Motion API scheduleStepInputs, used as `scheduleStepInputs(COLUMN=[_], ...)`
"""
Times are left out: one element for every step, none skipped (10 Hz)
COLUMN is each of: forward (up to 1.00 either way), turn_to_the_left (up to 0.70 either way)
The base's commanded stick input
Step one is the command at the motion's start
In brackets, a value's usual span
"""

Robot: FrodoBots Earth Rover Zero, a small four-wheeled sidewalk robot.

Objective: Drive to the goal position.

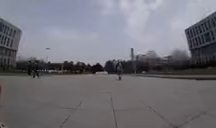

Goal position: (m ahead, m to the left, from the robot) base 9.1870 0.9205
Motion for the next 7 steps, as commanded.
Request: scheduleStepInputs(forward=[0.85, 0.85, 0.85, 0.85, 0.85, 0.85, 0.85], turn_to_the_left=[0.00, 0.00, 0.00, 0.00, 0.00, 0.00, 0.00])
